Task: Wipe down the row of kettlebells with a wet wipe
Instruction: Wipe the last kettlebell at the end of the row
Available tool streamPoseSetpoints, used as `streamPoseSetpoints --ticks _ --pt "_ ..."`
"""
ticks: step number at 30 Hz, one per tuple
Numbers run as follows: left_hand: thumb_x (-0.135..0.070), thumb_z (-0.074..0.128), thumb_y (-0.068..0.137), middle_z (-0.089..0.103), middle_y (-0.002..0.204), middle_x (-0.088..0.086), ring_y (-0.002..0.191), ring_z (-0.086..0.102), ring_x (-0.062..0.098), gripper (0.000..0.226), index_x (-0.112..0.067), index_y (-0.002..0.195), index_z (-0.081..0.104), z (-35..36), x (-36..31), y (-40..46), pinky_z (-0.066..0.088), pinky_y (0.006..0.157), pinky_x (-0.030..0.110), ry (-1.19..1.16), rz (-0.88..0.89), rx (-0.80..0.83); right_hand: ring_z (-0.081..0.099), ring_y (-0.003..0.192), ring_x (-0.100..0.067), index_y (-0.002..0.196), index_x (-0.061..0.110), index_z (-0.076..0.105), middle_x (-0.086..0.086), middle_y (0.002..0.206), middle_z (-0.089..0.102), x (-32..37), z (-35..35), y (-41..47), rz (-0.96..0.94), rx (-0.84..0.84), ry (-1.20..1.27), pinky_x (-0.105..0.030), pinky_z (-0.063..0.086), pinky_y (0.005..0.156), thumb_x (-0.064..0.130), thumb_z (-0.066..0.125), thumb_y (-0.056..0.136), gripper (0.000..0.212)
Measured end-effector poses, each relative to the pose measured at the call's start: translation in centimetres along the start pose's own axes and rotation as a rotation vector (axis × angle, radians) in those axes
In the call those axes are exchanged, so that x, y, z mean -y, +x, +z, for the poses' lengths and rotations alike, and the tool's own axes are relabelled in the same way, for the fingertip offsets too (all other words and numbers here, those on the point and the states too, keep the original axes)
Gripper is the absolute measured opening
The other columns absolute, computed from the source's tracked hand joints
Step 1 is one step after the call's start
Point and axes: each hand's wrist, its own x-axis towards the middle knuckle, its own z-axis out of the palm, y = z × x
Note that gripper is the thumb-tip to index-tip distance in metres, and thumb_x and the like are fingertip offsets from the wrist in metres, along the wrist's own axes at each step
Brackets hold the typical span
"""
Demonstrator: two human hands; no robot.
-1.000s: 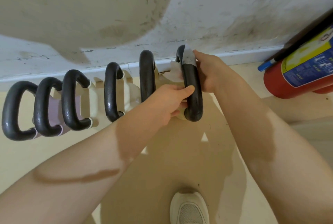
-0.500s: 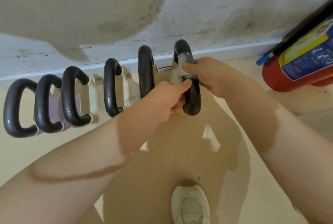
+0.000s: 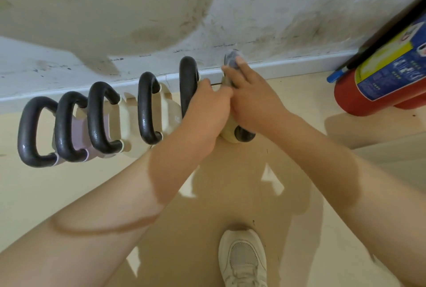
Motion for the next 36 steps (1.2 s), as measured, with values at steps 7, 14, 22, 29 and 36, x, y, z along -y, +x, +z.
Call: streamPoseSetpoints --ticks 7,14,22,29,36 --pt "-0.021 0.041 0.094 0.035 0.068 -0.007 0.062 0.035 0.007 0.017 -0.020 0.080 0.049 -0.6 1.5 -1.2 0.028 0.056 0.023 -0.043 0.035 -0.001 0.054 0.121 -0.030 0.082 0.013 0.072 -0.007 0.105 0.070 -1.3 0.0 -2.6 -0.289 -0.105 -0.254 -0.048 0.037 0.106 0.027 0.040 0.089 0.036" --pt "-0.023 0.038 0.097 0.051 0.088 -0.018 0.097 0.050 0.007 0.020 -0.039 0.089 0.049 -0.3 2.4 -0.3 0.038 0.084 0.021 -0.067 0.106 0.046 0.041 0.131 -0.038 0.101 0.006 0.069 -0.018 0.126 0.059 -1.1 1.8 -2.0 -0.252 -0.224 0.012 -0.050 0.029 0.112 0.019 0.039 0.090 0.034" --pt "-0.012 0.033 0.098 0.061 0.099 0.001 0.092 0.057 0.016 0.034 -0.014 0.125 0.055 1.8 3.2 0.3 0.044 0.086 0.026 0.125 0.148 0.054 0.060 0.093 -0.020 0.126 0.012 0.042 -0.003 0.104 0.059 0.0 -0.5 -0.2 0.568 -0.007 1.098 -0.036 0.051 0.085 0.032 0.045 0.094 0.039" --pt "0.009 0.036 0.091 0.057 0.081 -0.006 0.076 0.057 0.008 0.040 -0.006 0.123 0.056 1.8 3.6 0.0 0.047 0.067 0.009 0.043 0.115 0.043 0.060 0.098 -0.024 0.116 0.003 0.049 -0.016 0.110 0.061 0.6 1.3 -3.1 0.578 -0.016 1.393 -0.034 0.047 0.087 0.034 0.050 0.093 0.038" --pt "0.001 0.049 0.084 0.064 0.058 -0.014 0.057 0.058 -0.005 0.035 -0.027 0.072 0.065 0.7 3.4 -1.0 0.047 0.054 0.009 0.051 0.076 0.114 0.062 0.092 -0.028 0.113 0.015 0.049 -0.013 0.102 0.063 2.7 5.3 -6.2 0.570 -0.267 1.309 -0.043 0.053 0.078 0.045 0.065 0.072 0.054"
